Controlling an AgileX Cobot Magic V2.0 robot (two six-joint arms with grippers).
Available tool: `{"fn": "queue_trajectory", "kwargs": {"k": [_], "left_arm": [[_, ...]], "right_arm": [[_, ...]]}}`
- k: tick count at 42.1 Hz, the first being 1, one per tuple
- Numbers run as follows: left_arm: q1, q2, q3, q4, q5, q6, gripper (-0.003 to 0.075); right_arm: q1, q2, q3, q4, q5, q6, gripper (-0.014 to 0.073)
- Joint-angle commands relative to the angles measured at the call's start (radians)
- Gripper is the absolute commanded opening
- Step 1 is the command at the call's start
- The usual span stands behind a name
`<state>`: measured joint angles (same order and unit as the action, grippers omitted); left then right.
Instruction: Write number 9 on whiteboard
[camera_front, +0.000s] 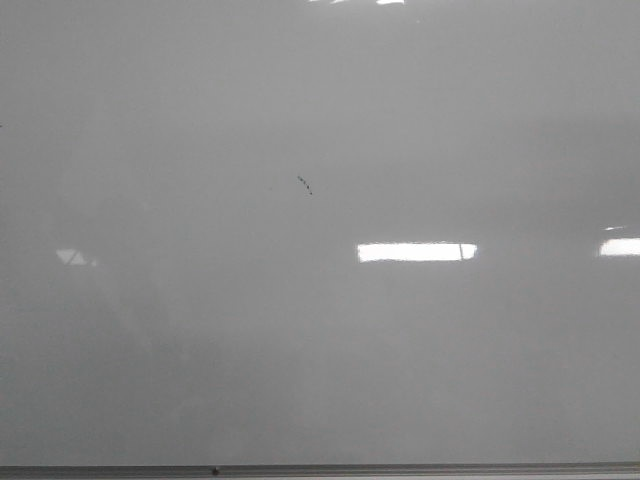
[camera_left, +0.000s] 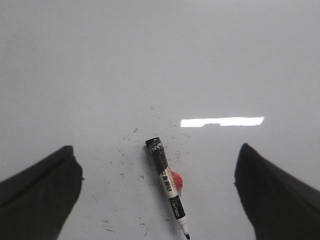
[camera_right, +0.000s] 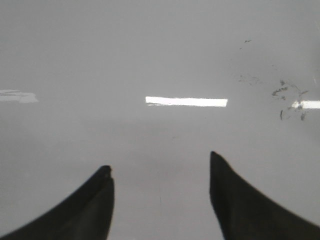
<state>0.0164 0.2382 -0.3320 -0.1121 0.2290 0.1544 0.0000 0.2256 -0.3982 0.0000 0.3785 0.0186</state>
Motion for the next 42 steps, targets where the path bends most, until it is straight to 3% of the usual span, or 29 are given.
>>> {"fn": "queue_trajectory", "kwargs": {"k": [1, 10, 17, 23, 42], "left_arm": [[-0.001, 0.017, -0.038, -0.009, -0.074, -0.003, 0.0681], [-0.001, 0.054, -0.051, -0.062, 0.015, -0.003, 0.0681], [-0.001, 0.247, -0.111, -0.12, 0.144, -0.003, 0.0681], [-0.001, 0.459, -0.161, -0.255, 0.168, -0.002, 0.0681], [-0.031, 1.019, -0.25, -0.311, -0.143, 0.001, 0.0681]], "right_arm": [[0.001, 0.017, -0.036, -0.007, -0.079, -0.004, 0.0578], [0.001, 0.017, -0.036, -0.007, -0.075, -0.004, 0.0576], [0.001, 0.017, -0.036, -0.007, -0.075, -0.004, 0.0576], [0.001, 0.017, -0.036, -0.007, -0.075, -0.004, 0.0576], [0.001, 0.017, -0.036, -0.007, -0.075, -0.004, 0.0573]]}}
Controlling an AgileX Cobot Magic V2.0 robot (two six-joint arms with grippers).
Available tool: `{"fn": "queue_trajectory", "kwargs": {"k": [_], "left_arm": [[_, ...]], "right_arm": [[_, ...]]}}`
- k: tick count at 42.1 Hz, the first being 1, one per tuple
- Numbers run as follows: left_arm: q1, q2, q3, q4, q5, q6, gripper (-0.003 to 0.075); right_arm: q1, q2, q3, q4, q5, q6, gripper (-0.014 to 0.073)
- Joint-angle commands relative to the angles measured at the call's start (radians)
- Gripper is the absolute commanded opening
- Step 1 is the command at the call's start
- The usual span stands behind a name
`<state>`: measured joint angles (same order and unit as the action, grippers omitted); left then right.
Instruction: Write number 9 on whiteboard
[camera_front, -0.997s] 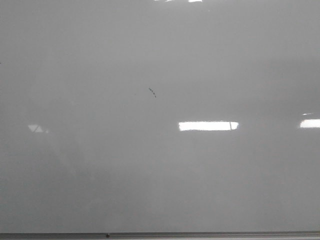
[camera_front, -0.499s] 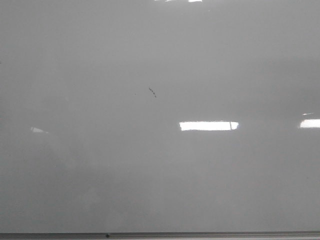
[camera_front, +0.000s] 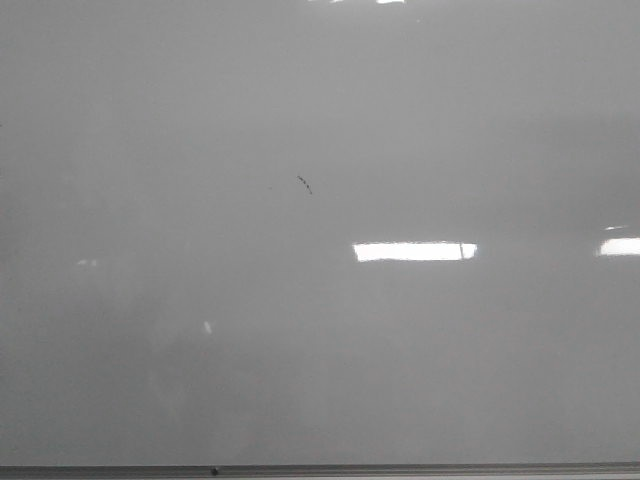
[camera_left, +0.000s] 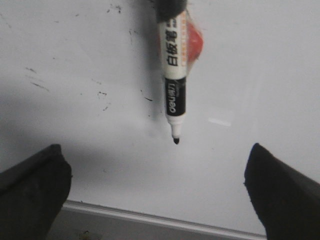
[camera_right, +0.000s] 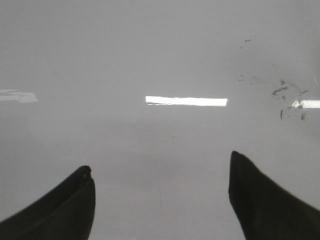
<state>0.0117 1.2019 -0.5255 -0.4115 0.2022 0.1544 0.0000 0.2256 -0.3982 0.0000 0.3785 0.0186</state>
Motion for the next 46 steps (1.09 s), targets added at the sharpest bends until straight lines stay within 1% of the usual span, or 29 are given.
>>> {"fn": "queue_trajectory", "kwargs": {"k": [1, 6, 10, 19, 22, 25, 29, 40, 42, 46], "left_arm": [[-0.035, 0.075, -0.065, -0.011, -0.126, 0.001, 0.0681], [-0.067, 0.174, -0.108, -0.018, -0.188, 0.001, 0.0681], [-0.076, 0.247, -0.15, -0.023, -0.202, 0.001, 0.0681], [-0.076, 0.302, -0.166, -0.023, -0.247, 0.001, 0.068], [-0.076, 0.309, -0.166, -0.023, -0.25, 0.001, 0.0658], [-0.076, 0.312, -0.166, -0.023, -0.25, 0.001, 0.06], [-0.078, 0.312, -0.166, -0.023, -0.248, 0.001, 0.0492], [-0.078, 0.306, -0.166, -0.023, -0.247, 0.001, 0.0109], [-0.078, 0.301, -0.166, -0.023, -0.252, 0.001, 0.0066], [-0.078, 0.278, -0.166, -0.021, -0.252, 0.001, 0.0041]], "right_arm": [[0.001, 0.017, -0.036, -0.007, -0.075, -0.004, 0.0573], [0.001, 0.017, -0.036, -0.007, -0.075, -0.004, 0.0573], [0.001, 0.017, -0.036, -0.007, -0.075, -0.004, 0.0573], [0.001, 0.017, -0.036, -0.007, -0.075, -0.004, 0.0573], [0.001, 0.017, -0.036, -0.007, -0.075, -0.004, 0.0573], [0.001, 0.017, -0.036, -0.007, -0.075, -0.004, 0.0573], [0.001, 0.017, -0.036, -0.007, -0.075, -0.004, 0.0573], [0.001, 0.017, -0.036, -0.007, -0.075, -0.004, 0.0573], [0.001, 0.017, -0.036, -0.007, -0.075, -0.004, 0.0573], [0.001, 0.017, -0.036, -0.007, -0.075, -0.004, 0.0573]]}}
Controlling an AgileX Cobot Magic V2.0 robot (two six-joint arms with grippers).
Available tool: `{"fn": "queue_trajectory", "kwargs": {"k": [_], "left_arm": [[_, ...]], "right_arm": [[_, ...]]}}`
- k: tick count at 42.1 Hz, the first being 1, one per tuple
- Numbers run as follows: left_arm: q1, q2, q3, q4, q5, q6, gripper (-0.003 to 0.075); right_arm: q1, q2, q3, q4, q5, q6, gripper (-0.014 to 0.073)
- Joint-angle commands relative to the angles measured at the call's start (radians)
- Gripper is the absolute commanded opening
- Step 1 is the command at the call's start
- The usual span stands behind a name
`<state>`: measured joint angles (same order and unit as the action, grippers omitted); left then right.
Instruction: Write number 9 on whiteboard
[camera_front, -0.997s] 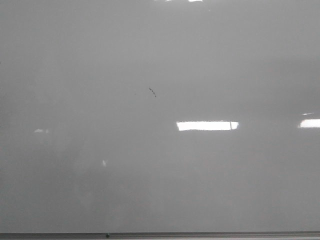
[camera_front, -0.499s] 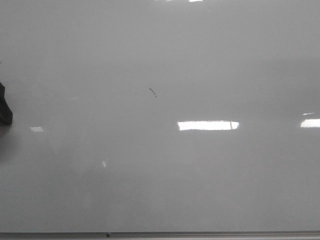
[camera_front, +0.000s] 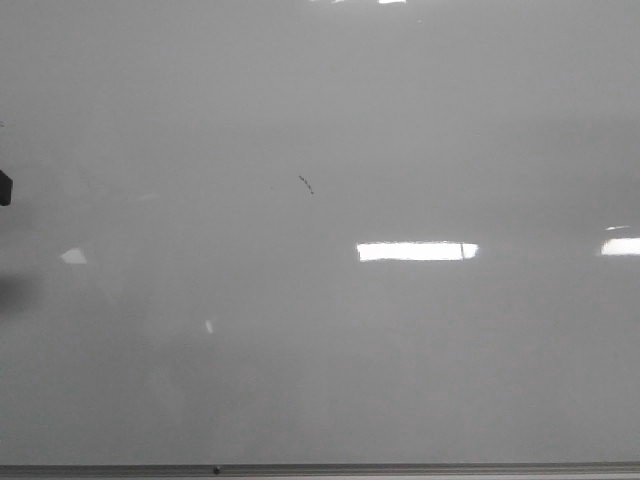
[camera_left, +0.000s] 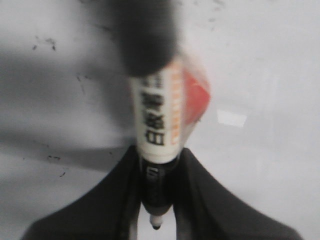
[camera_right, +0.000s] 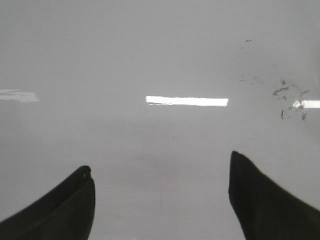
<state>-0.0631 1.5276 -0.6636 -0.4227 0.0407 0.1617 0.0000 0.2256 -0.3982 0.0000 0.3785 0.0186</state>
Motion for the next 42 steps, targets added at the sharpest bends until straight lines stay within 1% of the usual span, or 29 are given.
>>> {"fn": "queue_trajectory", "kwargs": {"k": [1, 7, 10, 13, 17, 18, 21, 23, 25, 26, 27, 30, 34, 36, 39, 42], "left_arm": [[-0.004, -0.056, -0.028, -0.005, -0.091, -0.007, 0.0041], [-0.004, -0.156, -0.03, 0.023, -0.041, -0.007, 0.0041], [-0.004, -0.223, -0.038, 0.023, 0.042, -0.007, 0.0041], [-0.016, -0.289, -0.068, 0.038, 0.172, 0.005, 0.0041], [-0.06, -0.353, -0.132, 0.036, 0.376, 0.119, 0.0041], [-0.076, -0.366, -0.151, 0.033, 0.439, 0.152, 0.0041], [-0.142, -0.381, -0.214, 0.031, 0.564, 0.209, 0.0041], [-0.181, -0.382, -0.245, 0.024, 0.63, 0.253, 0.0041], [-0.242, -0.38, -0.284, 0.014, 0.681, 0.317, 0.0041], [-0.28, -0.376, -0.301, 0.002, 0.704, 0.389, 0.0041], [-0.309, -0.375, -0.313, -0.005, 0.713, 0.42, 0.0041], [-0.398, -0.375, -0.334, -0.021, 0.717, 0.579, 0.0041], [-0.525, -0.375, -0.349, -0.023, 0.721, 0.773, 0.0041], [-0.585, -0.375, -0.349, -0.023, 0.721, 0.844, 0.0041], [-0.652, -0.375, -0.349, -0.023, 0.721, 0.898, 0.0041], [-0.733, -0.375, -0.349, -0.023, 0.712, 0.933, 0.0041]], "right_arm": [[0.001, 0.017, -0.036, -0.007, -0.075, -0.004, 0.0573], [0.001, 0.017, -0.036, -0.007, -0.068, -0.004, 0.0573], [0.001, 0.017, -0.036, -0.007, -0.051, -0.004, 0.0573], [0.001, 0.024, -0.038, -0.007, -0.027, -0.004, 0.0573], [0.002, 0.045, -0.038, -0.007, -0.011, -0.004, 0.0573], [0.003, 0.052, -0.04, 0.0, -0.006, -0.004, 0.0573], [0.009, 0.084, -0.057, 0.011, 0.031, -0.005, 0.0573], [0.017, 0.103, -0.073, 0.02, 0.054, -0.008, 0.0573], [0.029, 0.133, -0.09, 0.038, 0.088, -0.024, 0.0573], [0.04, 0.151, -0.103, 0.053, 0.11, -0.044, 0.0573], [0.05, 0.164, -0.114, 0.066, 0.129, -0.063, 0.0573], [0.089, 0.207, -0.15, 0.119, 0.193, -0.135, 0.0573], [0.148, 0.268, -0.21, 0.221, 0.311, -0.271, 0.0573], [0.19, 0.297, -0.244, 0.287, 0.379, -0.354, 0.0573], [0.238, 0.336, -0.292, 0.386, 0.462, -0.466, 0.0573], [0.312, 0.384, -0.354, 0.542, 0.525, -0.625, 0.0573]]}}
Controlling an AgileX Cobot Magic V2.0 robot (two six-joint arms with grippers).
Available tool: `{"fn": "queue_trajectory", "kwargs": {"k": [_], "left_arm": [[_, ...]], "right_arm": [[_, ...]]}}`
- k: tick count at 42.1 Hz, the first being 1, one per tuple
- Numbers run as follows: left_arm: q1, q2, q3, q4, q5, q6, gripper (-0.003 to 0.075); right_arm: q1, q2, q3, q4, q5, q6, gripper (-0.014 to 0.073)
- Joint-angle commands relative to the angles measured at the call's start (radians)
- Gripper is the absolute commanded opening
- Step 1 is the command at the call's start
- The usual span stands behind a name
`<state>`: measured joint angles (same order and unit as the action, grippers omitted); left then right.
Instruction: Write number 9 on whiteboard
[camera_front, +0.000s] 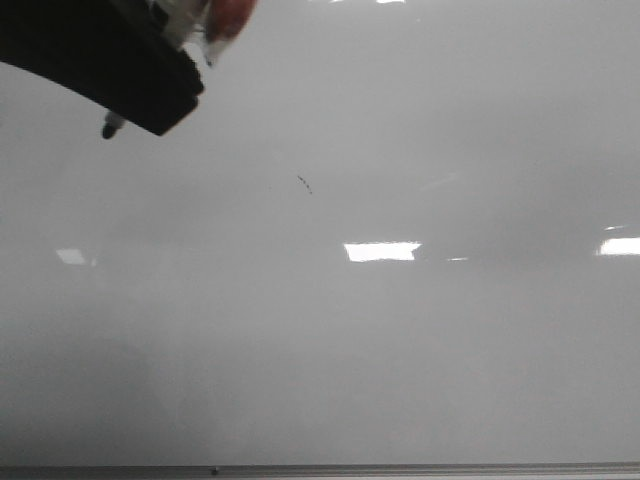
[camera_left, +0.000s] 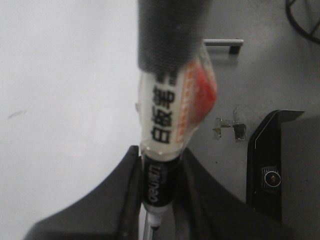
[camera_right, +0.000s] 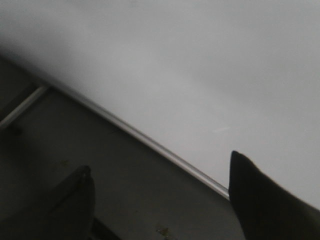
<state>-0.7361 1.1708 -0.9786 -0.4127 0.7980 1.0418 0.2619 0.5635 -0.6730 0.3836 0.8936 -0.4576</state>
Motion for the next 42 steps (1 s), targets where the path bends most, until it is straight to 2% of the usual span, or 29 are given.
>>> {"fn": "queue_trajectory", "kwargs": {"k": [1, 7, 18, 33, 37, 42], "left_arm": [[-0.075, -0.018, -0.034, -0.033, -0.048, 0.055, 0.0041], [-0.103, -0.018, -0.034, -0.033, -0.068, 0.055, 0.0041], [-0.103, -0.018, -0.034, -0.033, -0.068, 0.055, 0.0041], [-0.103, -0.018, -0.034, -0.033, -0.068, 0.055, 0.0041], [-0.103, -0.018, -0.034, -0.033, -0.068, 0.055, 0.0041], [-0.103, -0.018, -0.034, -0.033, -0.078, 0.055, 0.0041]], "right_arm": [[0.07, 0.06, -0.095, 0.195, 0.017, -0.179, 0.0573], [0.178, 0.17, -0.192, 0.353, 0.02, -0.33, 0.0573], [0.298, 0.322, -0.322, 0.36, -0.003, -0.372, 0.0573], [0.426, 0.494, -0.405, 0.359, -0.053, -0.402, 0.0566], [0.447, 0.528, -0.414, 0.359, -0.056, -0.403, 0.0502], [0.45, 0.568, -0.417, 0.359, -0.056, -0.403, 0.0368]]}}
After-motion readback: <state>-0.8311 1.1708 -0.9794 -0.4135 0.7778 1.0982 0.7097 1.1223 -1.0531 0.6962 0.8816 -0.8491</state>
